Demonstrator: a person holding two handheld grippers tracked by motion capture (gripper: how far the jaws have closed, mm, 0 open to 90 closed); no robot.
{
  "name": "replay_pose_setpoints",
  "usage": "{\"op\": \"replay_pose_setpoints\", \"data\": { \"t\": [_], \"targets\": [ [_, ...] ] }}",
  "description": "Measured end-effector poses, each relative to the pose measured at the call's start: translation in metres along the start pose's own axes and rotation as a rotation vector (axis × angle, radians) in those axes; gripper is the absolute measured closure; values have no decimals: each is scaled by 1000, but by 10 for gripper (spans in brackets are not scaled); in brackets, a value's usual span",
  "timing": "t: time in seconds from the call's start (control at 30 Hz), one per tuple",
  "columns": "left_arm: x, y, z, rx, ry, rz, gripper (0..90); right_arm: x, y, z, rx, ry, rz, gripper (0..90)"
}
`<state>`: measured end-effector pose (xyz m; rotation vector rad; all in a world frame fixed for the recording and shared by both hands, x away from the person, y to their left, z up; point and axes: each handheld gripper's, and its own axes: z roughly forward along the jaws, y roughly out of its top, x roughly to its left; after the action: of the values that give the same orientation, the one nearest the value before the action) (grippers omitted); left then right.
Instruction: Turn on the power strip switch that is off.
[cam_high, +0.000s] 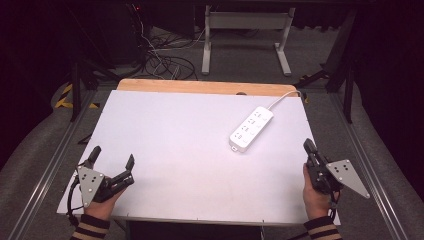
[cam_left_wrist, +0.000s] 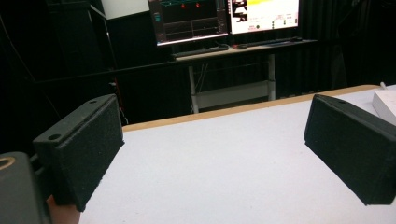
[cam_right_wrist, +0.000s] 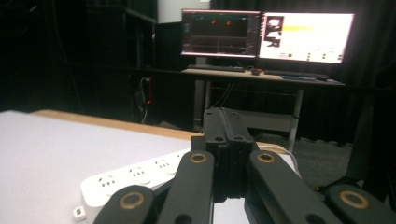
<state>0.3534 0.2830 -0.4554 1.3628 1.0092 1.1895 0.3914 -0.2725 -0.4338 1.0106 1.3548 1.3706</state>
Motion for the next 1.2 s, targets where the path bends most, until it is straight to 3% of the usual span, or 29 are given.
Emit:
{"op": "replay_pose_setpoints", "data": {
  "t": [0.17,0.33,0.5,0.53,0.57,0.6,0.63,0.7,0.73,0.83,1.2],
  "targets": [
    [2,-2,-1,6,1,-7,52,-6,-6,-1,-31,-42,18,900],
    [2,-1,-3,2,1,0,51,-8,-9,2,-26,-45,15,900],
    [4,-2,-3,7,4,-5,52,-6,-11,4,-28,-37,-19,900],
    [4,-2,-3,5,3,-4,52,-5,-11,4,-29,-36,-31,853],
    [4,-2,-3,3,2,-3,51,-3,-12,5,-35,-36,-39,703],
    [4,-2,-3,2,2,-3,52,-1,-13,7,-30,-40,-39,465],
    [3,-2,-3,0,1,-4,52,-1,-13,7,-30,-40,-39,465],
    [3,-2,-3,-3,-1,-6,51,1,-14,10,-25,-55,-41,305],
    [3,-2,-3,-3,-2,-7,50,3,-14,12,-16,-83,-22,133],
    [3,-2,-2,-4,1,-6,49,4,-14,13,-5,-85,-6,69],
    [3,-3,-2,1,-7,-4,49,4,-15,13,-10,-90,-41,41]
  ]
}}
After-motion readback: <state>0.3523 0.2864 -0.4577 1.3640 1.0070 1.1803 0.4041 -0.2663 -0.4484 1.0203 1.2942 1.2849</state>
